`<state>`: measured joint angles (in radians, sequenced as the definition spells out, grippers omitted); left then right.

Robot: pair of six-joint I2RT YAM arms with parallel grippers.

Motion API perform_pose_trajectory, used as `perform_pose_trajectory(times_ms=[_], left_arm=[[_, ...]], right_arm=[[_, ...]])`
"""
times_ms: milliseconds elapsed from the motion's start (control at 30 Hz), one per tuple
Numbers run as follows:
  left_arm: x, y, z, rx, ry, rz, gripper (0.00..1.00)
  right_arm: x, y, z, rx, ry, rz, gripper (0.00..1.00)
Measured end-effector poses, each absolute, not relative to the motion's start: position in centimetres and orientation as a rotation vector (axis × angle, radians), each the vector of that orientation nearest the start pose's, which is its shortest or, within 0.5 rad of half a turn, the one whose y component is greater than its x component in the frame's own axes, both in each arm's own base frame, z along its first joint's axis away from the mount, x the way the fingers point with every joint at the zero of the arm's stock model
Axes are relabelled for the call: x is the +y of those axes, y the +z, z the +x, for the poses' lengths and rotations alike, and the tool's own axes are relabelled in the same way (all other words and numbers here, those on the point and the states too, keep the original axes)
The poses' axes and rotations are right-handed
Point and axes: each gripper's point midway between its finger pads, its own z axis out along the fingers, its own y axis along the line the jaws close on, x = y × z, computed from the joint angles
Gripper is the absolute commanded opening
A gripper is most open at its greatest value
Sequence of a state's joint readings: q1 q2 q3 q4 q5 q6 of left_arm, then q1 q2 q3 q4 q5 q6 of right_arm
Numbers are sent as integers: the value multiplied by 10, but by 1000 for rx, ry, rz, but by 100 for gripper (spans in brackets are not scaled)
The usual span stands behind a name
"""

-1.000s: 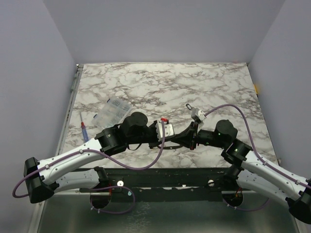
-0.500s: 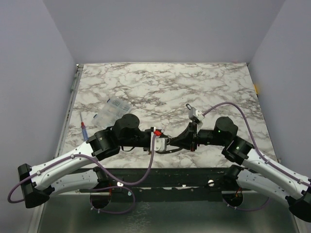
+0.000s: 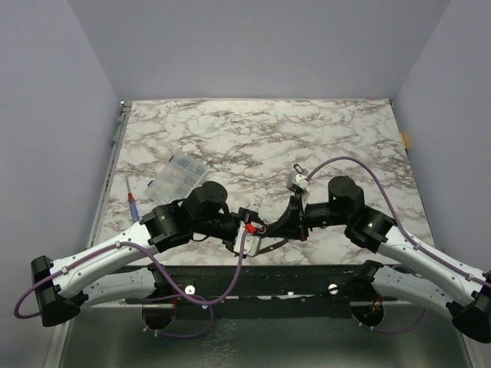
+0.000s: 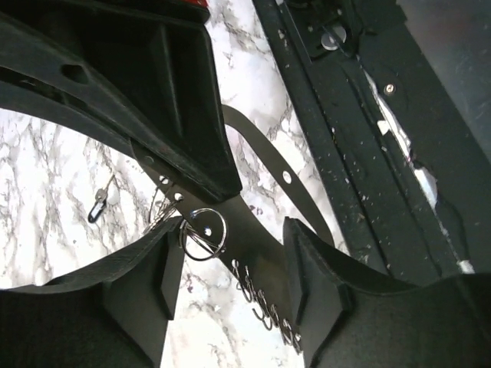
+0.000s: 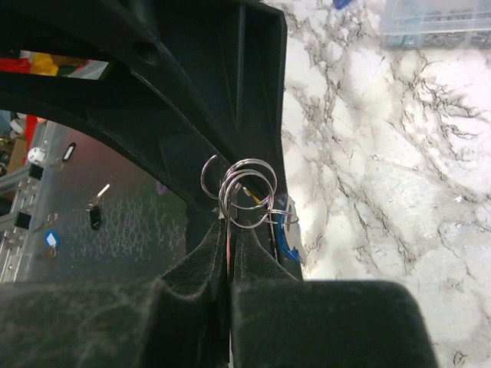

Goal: Put the keys on the keyring

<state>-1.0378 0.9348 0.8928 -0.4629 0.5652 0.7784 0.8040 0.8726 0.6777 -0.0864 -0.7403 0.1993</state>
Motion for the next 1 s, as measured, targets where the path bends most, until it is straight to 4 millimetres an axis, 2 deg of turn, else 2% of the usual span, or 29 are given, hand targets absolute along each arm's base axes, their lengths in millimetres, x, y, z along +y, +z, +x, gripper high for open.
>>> perform_pose_trajectory(times_ms=[167,233,300,400,567,667,767,1000], left_arm=[[-293,228,96,1004,-718,1851,70],[-289,230,100,1022,-683,1837,79],[-283,237,107,1048,-631,1797,79],[-272,252,118,1083,-552,1716,74],[-259,270,132,1146,-468,1598,57],[-259,268,136,1168,-454,1589,54],[-263,260,139,1189,-452,1608,52],[-276,249,141,1188,-470,1653,39]], right_arm=[[288,234,106,1677,1345,-1103,1],[286,237,110,1672,1322,-1080,1],[285,240,112,1670,1307,-1060,1],[285,239,120,1690,1272,-1015,1],[285,222,143,1820,1183,-890,1],[285,213,155,1897,1137,-823,1],[286,212,163,1935,1112,-776,1],[286,217,166,1949,1108,-744,1]])
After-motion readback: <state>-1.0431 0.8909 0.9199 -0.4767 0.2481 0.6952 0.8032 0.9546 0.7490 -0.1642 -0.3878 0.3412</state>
